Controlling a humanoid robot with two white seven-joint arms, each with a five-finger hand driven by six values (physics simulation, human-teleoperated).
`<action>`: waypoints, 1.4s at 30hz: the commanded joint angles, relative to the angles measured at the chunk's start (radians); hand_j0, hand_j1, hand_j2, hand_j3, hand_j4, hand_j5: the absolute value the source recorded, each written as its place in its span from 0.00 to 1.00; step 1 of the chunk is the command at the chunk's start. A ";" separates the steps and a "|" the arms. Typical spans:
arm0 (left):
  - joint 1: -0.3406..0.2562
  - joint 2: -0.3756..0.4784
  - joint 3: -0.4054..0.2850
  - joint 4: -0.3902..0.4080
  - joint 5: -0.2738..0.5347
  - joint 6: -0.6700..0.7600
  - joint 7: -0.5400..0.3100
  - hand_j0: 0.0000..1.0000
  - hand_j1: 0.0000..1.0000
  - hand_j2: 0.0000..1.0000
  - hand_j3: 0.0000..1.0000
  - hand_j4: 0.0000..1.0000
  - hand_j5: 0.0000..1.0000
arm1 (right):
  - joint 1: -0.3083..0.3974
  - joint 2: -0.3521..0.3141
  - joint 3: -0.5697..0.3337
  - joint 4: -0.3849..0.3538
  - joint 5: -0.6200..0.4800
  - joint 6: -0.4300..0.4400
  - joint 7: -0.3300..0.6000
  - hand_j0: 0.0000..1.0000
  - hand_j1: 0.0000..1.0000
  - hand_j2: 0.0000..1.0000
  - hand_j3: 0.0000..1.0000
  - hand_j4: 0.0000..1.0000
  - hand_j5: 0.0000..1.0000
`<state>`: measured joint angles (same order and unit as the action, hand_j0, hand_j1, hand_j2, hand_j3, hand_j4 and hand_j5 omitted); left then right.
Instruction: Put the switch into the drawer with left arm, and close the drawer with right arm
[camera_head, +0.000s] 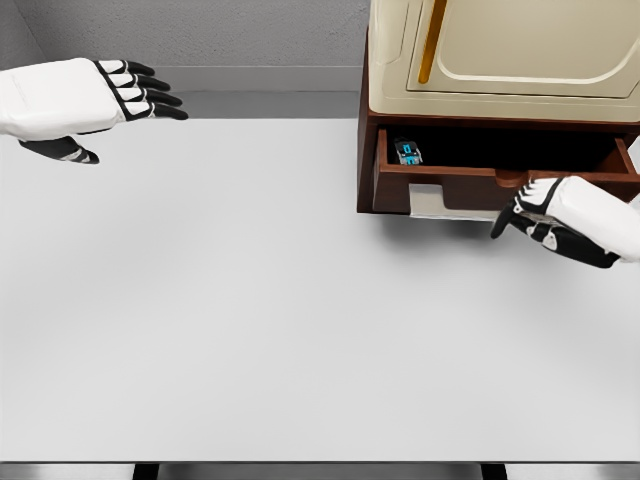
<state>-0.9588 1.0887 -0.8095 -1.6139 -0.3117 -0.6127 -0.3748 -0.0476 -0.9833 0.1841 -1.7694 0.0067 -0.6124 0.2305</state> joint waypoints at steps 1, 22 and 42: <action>0.000 0.002 0.001 0.000 0.005 0.002 0.001 1.00 1.00 1.00 1.00 1.00 1.00 | 0.002 0.000 0.011 0.001 -0.005 0.002 0.000 0.41 0.41 0.41 0.41 0.41 0.41; 0.000 0.011 0.001 0.000 0.006 0.002 0.001 1.00 1.00 1.00 1.00 1.00 1.00 | -0.060 -0.012 0.006 0.174 0.003 0.002 0.003 0.42 0.42 0.42 0.42 0.42 0.42; 0.000 0.020 0.001 0.000 0.013 0.002 0.001 1.00 1.00 1.00 1.00 1.00 1.00 | 0.115 -0.017 -0.153 0.001 -0.014 0.002 0.001 0.39 0.39 0.39 0.39 0.39 0.39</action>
<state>-0.9587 1.1078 -0.8094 -1.6139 -0.3042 -0.6127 -0.3748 0.0797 -1.0009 0.0154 -1.7650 -0.0032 -0.6125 0.2318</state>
